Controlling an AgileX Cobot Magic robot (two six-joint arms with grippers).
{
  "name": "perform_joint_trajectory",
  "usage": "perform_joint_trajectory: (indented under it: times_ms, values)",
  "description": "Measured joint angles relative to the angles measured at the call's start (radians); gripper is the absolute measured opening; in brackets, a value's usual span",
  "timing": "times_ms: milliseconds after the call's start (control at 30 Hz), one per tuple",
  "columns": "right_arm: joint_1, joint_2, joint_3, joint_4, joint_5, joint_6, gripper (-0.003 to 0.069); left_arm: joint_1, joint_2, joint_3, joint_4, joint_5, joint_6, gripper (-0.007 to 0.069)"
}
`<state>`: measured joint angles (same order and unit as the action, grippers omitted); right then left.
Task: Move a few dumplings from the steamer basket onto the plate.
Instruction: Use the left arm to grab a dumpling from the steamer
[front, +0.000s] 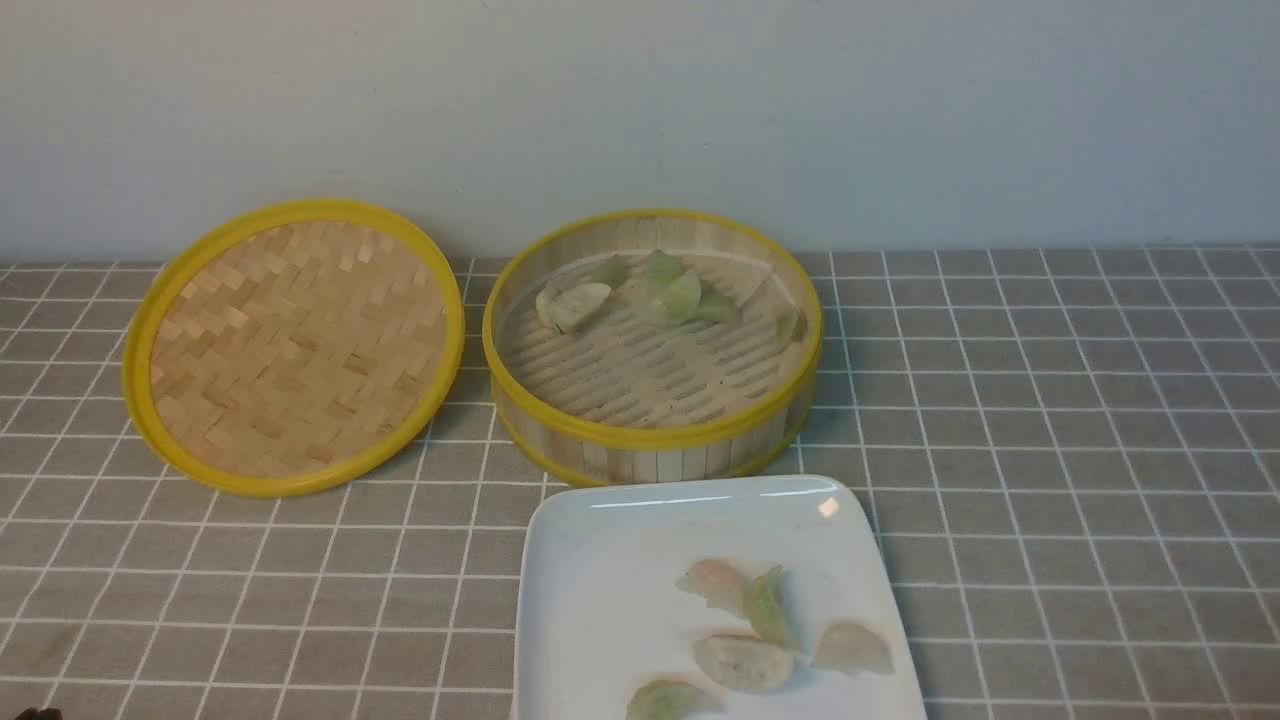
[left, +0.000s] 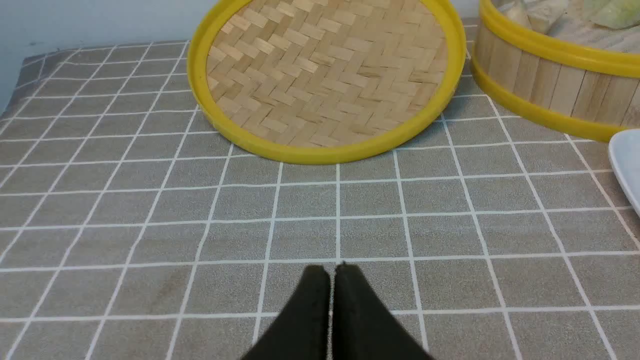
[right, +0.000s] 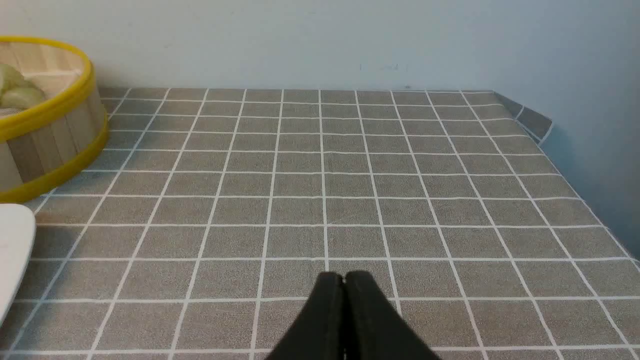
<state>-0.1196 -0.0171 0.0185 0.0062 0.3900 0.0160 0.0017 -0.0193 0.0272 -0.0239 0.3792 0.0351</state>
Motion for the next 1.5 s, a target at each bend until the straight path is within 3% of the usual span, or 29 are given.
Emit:
perform_joint_trajectory:
  times_ms: [1067, 1233, 1333, 1500]
  values:
    - [0.000, 0.000, 0.000, 0.000, 0.000, 0.000, -0.0015, 0.000, 0.000, 0.000, 0.004, -0.002, 0.000, -0.0005]
    - [0.000, 0.000, 0.000, 0.000, 0.000, 0.000, -0.0015, 0.000, 0.000, 0.001, -0.147, -0.120, -0.112, -0.0005]
    - [0.000, 0.000, 0.000, 0.000, 0.000, 0.000, -0.0015, 0.000, 0.000, 0.001, -0.354, -0.241, -0.223, -0.0005]
    - [0.000, 0.000, 0.000, 0.000, 0.000, 0.000, -0.0015, 0.000, 0.000, 0.001, -0.550, -0.449, -0.265, -0.0005]
